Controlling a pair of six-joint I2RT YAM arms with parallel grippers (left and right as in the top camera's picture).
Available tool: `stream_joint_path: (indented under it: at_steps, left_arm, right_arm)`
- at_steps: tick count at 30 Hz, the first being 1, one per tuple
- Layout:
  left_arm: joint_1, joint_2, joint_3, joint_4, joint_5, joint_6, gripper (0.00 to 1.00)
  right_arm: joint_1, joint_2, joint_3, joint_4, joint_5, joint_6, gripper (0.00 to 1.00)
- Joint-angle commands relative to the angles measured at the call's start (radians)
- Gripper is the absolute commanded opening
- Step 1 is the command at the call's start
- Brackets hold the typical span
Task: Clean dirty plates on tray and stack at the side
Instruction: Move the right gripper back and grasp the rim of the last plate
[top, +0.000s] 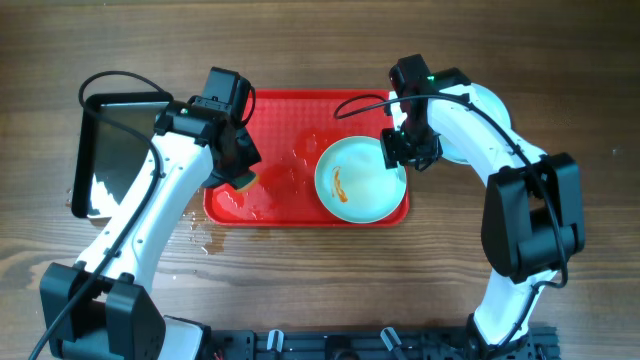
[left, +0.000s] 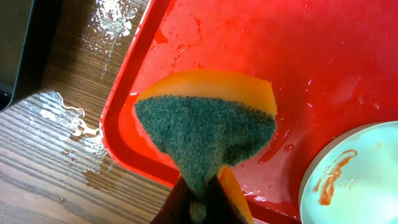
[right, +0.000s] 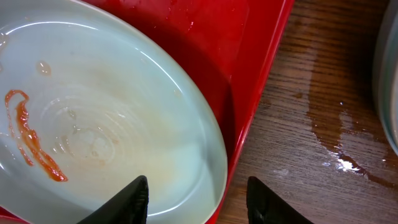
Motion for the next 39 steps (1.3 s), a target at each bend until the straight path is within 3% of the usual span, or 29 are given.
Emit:
stream_joint_path:
  at_steps: [1,9,14,25,35,37,39]
  left_arm:
    - [-0.005,0.001,-0.005,-0.002,0.005,0.009,0.04]
    - [-0.005,0.001,-0.005,-0.005,0.005,0.009,0.04]
    - [-0.005,0.001,-0.005,-0.001,0.005,0.009,0.04]
    - [-0.005,0.001,-0.005,-0.002,0.005,0.009,0.04]
    - [-0.005,0.001,-0.005,0.002,0.005,0.009,0.04]
    - [-0.005,0.001,-0.005,0.006,0.01,0.009,0.04]
    - [-0.005,0.001,-0.005,0.014,0.029,0.009,0.04]
  right_arm:
    - [0.0,0.026,-0.011,-0.001,-0.019,-0.013,0.53]
    - [0.0,0.026,-0.079,0.074,-0.037,0.007,0.5]
    - [0.005,0.026,-0.079,0.076,-0.065,0.008,0.34]
    - [0.016,0.026,-0.085,0.106,-0.132,0.054,0.33]
    - [0.019,0.026,-0.248,0.25,-0.133,0.14,0.28]
    - [0.019,0.026,-0.247,0.253,-0.147,0.14,0.23]
    - [0.019,0.026,-0.247,0.266,-0.19,0.143,0.12]
